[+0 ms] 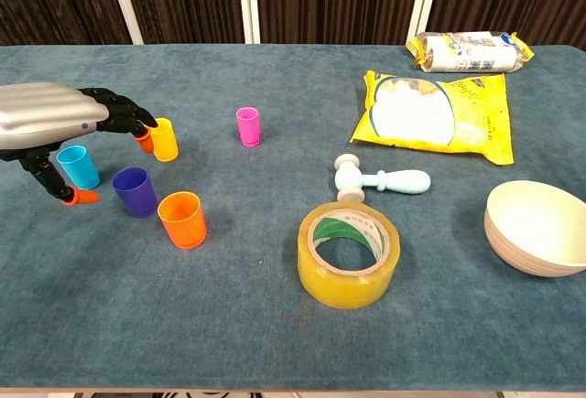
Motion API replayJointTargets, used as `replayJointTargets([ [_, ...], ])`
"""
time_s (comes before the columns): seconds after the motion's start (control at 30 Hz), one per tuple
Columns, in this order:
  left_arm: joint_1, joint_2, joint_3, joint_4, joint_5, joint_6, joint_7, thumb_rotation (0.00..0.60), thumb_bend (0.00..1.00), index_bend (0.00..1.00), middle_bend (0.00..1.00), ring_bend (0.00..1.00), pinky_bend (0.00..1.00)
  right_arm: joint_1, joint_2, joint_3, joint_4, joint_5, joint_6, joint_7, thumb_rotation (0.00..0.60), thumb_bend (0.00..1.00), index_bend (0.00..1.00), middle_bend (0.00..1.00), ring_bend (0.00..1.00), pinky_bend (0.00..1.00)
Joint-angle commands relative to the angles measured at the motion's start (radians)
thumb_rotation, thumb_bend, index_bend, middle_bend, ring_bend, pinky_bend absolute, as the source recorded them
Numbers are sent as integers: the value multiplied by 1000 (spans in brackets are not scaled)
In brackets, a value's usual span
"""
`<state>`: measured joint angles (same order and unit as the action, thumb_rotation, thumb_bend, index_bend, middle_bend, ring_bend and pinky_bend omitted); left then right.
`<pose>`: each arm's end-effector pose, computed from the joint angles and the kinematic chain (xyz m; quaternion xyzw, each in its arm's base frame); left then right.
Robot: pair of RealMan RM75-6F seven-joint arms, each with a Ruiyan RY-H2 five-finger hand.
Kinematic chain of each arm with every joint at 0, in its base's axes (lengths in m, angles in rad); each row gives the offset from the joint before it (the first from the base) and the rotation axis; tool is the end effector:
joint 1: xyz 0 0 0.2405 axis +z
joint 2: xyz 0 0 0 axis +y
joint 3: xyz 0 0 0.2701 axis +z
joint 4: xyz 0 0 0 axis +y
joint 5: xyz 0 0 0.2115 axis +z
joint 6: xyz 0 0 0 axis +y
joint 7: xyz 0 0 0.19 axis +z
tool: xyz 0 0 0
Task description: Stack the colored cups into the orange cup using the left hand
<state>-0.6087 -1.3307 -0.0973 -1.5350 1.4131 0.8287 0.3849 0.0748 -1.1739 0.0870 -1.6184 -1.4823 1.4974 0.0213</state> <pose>-0.2081 0.3529 -0.0017 -0.8393 -0.2630 -0.2584 0.3997 -0.3189 -0.2321 0.1547 0.5613 -0.4054 0.4226 0.5848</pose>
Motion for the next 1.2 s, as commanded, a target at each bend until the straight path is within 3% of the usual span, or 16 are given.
replayJointTargets([
  [0.03,-10,-6,2,1,-14,-9,20,600,238,278,103,0,37,0,0,0,-1,0,0,-1,600,324,89,45,96,3],
  [0.53,-40,-35,11,8,-50,-23,74,600,272,285,110,0,37,1,-1,1,0,7,-5,-2,600,324,89,45,96,3],
  [0.87,-45,-40,25,5,-52,-8,85,600,308,435,199,0,37,-1,0,4,-5,10,-3,2,600,324,89,45,97,3],
  [1.2,-44,-30,27,-5,-56,18,88,600,313,443,209,0,37,-1,-1,7,-7,15,-1,4,600,325,89,45,96,3],
])
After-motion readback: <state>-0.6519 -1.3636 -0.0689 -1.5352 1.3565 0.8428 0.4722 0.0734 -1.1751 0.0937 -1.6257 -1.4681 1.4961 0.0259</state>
